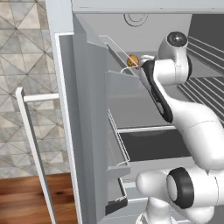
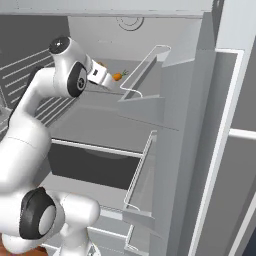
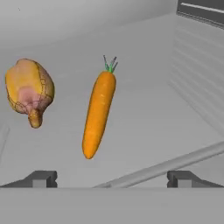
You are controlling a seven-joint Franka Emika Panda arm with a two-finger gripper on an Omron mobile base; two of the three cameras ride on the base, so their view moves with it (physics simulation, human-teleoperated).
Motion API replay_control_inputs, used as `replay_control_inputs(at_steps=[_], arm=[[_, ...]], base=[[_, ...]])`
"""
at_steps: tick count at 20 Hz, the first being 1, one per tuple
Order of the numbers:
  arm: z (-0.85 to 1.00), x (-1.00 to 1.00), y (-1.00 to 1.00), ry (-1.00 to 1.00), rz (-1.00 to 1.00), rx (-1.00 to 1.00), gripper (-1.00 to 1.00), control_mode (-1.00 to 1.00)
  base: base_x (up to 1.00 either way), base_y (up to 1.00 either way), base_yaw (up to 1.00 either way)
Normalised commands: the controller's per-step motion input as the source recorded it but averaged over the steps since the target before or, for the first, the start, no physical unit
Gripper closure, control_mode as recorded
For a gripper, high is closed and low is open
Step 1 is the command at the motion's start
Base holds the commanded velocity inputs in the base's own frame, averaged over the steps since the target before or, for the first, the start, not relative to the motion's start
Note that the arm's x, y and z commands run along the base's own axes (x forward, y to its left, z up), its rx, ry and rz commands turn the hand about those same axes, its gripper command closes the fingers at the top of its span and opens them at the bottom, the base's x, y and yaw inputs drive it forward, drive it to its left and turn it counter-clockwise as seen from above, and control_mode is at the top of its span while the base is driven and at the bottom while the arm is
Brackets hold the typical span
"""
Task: Place one carrot and one chicken drumstick in each tupperware on the nearby counter, to pack two identical lunches.
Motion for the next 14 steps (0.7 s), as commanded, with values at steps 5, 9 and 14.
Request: replay_control_inputs(at_steps=[5,9,14], arm=[[-0.22,0.94,-0.11,0.11,0.0,0.0,-1.0,-1.0],[0.0,0.88,-0.02,0.08,0.0,0.0,-1.0,-1.0],[-0.03,0.74,-0.01,0.05,0.0,0.0,-1.0,-1.0]], base=[[0.0,0.0,0.0],[0.0,0.0,0.0],[0.0,0.0,0.0]])
